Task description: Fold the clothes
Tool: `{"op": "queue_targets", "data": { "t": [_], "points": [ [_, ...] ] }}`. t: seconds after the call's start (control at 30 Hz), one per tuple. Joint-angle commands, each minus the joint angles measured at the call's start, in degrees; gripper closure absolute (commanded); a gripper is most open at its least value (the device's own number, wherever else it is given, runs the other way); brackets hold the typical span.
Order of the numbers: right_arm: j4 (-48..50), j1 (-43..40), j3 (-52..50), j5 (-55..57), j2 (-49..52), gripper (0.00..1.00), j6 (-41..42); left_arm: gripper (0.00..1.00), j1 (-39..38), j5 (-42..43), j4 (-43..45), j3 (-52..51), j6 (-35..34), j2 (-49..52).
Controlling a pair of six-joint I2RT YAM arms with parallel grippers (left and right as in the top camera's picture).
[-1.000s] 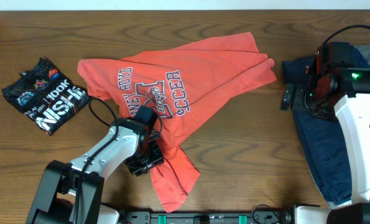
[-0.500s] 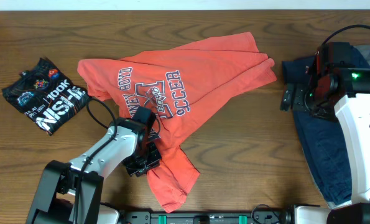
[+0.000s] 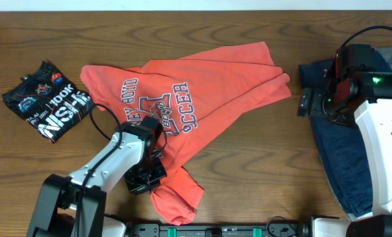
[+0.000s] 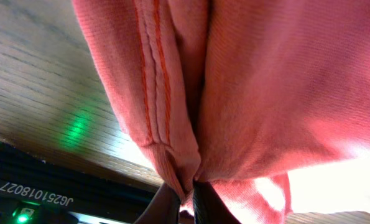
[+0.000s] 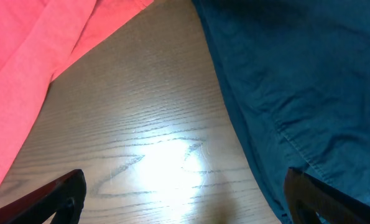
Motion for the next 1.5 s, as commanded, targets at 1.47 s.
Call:
{"op": "queue_targets", "data": {
  "t": [1.47],
  "points": [
    [-0.39, -0.33, -0.35, 0.46, -0.24, 0.01, -0.79, 0.68, 0.28, -2.27, 4.59, -6.73, -0.81, -1.11]
  ]
}}
